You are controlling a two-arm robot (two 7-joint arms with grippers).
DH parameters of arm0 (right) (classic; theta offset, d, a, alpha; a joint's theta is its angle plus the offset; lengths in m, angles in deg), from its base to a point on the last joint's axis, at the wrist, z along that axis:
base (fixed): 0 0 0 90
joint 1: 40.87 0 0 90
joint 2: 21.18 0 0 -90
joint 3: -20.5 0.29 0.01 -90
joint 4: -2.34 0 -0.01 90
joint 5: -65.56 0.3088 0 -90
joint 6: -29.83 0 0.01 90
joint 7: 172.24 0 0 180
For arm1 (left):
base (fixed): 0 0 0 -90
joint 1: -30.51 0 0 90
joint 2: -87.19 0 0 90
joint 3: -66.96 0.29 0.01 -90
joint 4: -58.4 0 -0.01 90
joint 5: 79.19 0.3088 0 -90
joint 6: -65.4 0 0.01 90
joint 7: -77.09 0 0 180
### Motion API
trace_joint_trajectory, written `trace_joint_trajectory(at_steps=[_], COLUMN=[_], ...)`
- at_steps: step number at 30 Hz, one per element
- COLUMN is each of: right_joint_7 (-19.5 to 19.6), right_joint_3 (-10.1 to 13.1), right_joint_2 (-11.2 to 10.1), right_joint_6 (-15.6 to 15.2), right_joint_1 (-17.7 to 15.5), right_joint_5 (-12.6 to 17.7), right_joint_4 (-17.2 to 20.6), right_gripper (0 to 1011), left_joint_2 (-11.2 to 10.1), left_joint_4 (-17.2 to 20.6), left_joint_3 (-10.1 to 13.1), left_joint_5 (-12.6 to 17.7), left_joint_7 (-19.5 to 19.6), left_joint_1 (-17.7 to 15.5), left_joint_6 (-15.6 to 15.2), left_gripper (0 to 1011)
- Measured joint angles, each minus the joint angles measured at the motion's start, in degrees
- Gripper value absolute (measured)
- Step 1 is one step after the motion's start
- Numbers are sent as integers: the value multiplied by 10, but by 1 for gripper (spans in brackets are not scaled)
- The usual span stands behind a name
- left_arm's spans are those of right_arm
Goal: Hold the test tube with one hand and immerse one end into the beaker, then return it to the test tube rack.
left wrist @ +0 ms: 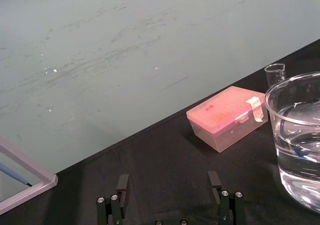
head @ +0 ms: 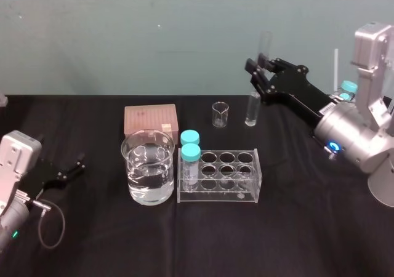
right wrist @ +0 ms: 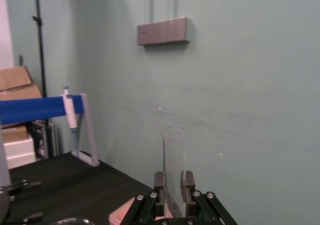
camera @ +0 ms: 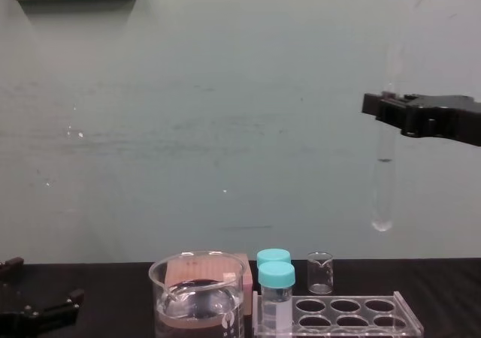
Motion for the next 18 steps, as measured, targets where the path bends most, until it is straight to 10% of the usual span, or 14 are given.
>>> trace_joint_trajectory(at_steps=[18], right_joint_7=[-119], right_joint_3=[-105], right_joint_2=[74], right_joint_6=[44], right_joint_1=[111], right_joint_5=[23], right_joint_4=[-85], right_gripper=[226], left_joint_2=[0], left_joint_4=[0], left_joint_3=[0], left_joint_5=[0], left_joint_7=[0], left_joint_1=[0], left_joint_6=[0], left_gripper=[1000])
